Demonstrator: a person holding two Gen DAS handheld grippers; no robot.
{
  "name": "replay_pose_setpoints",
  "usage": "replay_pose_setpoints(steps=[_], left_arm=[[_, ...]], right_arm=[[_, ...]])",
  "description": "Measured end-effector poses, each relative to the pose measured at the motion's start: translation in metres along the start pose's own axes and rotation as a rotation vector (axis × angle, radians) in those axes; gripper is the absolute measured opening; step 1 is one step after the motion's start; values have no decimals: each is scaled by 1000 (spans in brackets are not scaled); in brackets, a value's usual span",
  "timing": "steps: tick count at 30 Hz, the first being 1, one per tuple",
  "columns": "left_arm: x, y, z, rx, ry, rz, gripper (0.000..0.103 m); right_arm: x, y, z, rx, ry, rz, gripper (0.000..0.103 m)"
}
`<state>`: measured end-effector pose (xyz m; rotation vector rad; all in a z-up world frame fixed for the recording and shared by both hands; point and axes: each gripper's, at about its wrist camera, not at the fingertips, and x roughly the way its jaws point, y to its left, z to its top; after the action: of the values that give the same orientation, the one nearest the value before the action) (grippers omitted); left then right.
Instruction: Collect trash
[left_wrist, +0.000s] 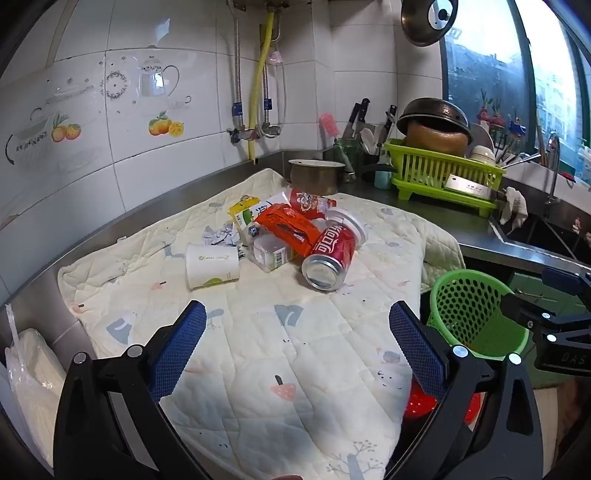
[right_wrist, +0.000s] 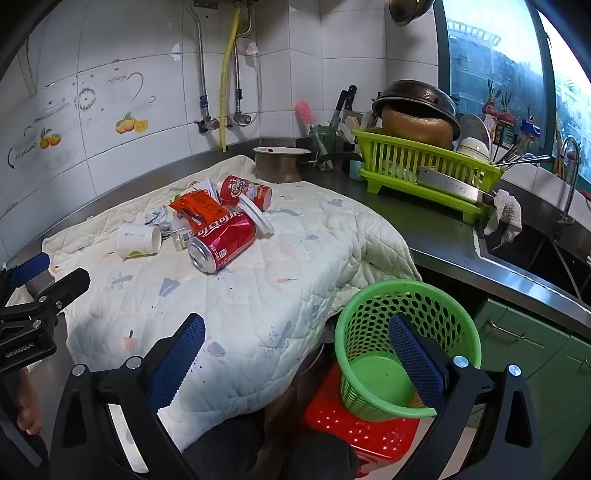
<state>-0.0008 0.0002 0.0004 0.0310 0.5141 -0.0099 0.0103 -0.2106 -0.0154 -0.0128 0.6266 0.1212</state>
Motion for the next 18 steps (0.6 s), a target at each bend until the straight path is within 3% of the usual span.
replay_pose_setpoints(steps=[18], left_arm=[[4, -6, 2, -3, 18, 7, 98]], right_arm=[[0, 1, 1, -2, -1, 0, 96]])
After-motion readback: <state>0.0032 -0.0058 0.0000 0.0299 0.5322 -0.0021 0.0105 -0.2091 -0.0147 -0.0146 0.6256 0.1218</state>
